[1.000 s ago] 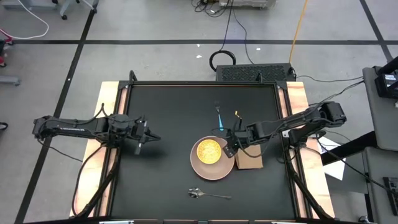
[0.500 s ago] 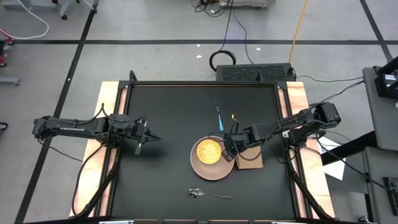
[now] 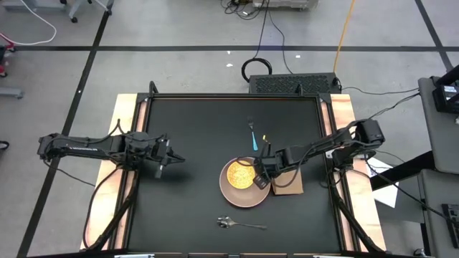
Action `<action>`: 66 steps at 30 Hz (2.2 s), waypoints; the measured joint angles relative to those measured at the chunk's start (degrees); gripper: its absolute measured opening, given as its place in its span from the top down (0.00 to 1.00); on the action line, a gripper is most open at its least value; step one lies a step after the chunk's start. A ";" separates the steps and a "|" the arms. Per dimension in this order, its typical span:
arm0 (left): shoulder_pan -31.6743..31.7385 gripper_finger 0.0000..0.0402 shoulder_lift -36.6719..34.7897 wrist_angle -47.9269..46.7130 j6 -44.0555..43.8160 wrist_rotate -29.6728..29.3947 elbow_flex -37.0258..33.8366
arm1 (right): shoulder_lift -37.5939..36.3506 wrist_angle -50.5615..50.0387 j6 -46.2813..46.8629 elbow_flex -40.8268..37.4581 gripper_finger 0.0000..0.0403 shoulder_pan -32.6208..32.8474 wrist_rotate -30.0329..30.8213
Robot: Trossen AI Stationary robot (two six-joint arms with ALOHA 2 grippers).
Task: Set table place
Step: Adjust the brown plate
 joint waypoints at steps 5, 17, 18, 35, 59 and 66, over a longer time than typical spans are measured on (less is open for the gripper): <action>0.00 0.94 -0.01 -0.06 0.04 0.68 0.00 | 0.27 0.31 -0.64 0.02 0.74 -0.01 -0.04; 0.00 0.94 0.00 -0.52 -0.02 1.05 0.00 | -0.06 3.01 -0.91 0.06 0.94 -0.04 -0.29; 0.00 0.94 0.00 -0.54 -0.04 1.05 0.00 | -0.08 3.05 -0.89 0.08 0.95 -0.04 -0.48; 0.00 0.94 -0.01 4.68 -1.35 1.10 -5.51 | -0.08 4.78 -0.80 0.06 0.97 -3.11 -2.91; 0.00 0.94 0.00 5.97 -1.47 1.14 -6.25 | -0.02 10.53 -2.26 -0.07 0.99 -8.76 -8.13; -0.02 0.94 0.00 5.58 -1.47 1.16 -6.25 | -0.02 12.55 -2.12 -0.07 0.99 -9.92 -10.28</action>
